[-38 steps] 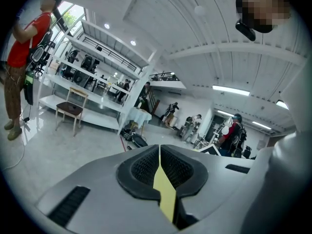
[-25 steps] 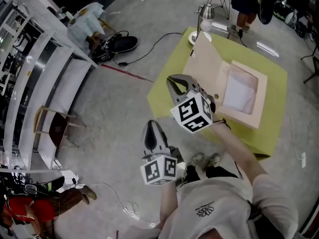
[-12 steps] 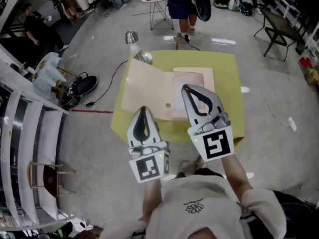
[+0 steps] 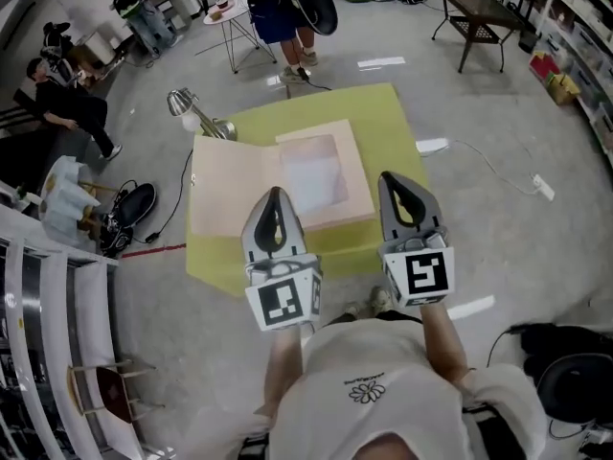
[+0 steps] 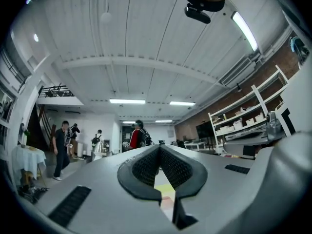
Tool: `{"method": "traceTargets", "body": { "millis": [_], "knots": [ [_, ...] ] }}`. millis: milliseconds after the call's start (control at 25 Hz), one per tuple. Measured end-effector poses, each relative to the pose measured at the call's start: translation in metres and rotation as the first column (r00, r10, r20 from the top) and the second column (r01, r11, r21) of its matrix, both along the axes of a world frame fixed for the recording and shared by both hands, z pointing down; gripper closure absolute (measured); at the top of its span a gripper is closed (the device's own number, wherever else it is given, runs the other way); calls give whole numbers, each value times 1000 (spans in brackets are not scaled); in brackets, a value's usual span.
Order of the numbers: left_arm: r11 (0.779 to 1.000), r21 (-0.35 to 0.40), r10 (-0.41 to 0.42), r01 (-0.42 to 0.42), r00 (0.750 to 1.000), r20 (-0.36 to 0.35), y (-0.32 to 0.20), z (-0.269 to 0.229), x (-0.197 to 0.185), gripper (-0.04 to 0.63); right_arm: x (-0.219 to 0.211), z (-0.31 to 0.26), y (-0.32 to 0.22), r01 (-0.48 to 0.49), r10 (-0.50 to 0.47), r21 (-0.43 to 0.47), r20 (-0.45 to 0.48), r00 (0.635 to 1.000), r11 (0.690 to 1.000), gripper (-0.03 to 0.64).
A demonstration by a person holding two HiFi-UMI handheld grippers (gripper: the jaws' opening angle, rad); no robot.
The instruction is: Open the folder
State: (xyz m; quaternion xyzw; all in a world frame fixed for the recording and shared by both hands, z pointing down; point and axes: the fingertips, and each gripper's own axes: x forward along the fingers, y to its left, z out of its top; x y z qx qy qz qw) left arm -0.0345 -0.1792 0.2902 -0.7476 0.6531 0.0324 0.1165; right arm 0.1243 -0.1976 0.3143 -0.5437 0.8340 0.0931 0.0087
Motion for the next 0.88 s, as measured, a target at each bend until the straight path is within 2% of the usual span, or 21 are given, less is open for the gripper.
{"method": "traceTargets", "body": {
  "millis": [200, 880],
  "knots": [
    [1000, -4, -3, 3, 1000, 13, -5, 7, 5, 580, 8, 18, -4, -17, 16, -30, -7, 1000, 999, 604],
    [1000, -8, -9, 9, 1000, 7, -13, 6, 18, 580, 11, 14, -22, 17, -18, -46, -16, 1000, 999, 604]
  ]
}}
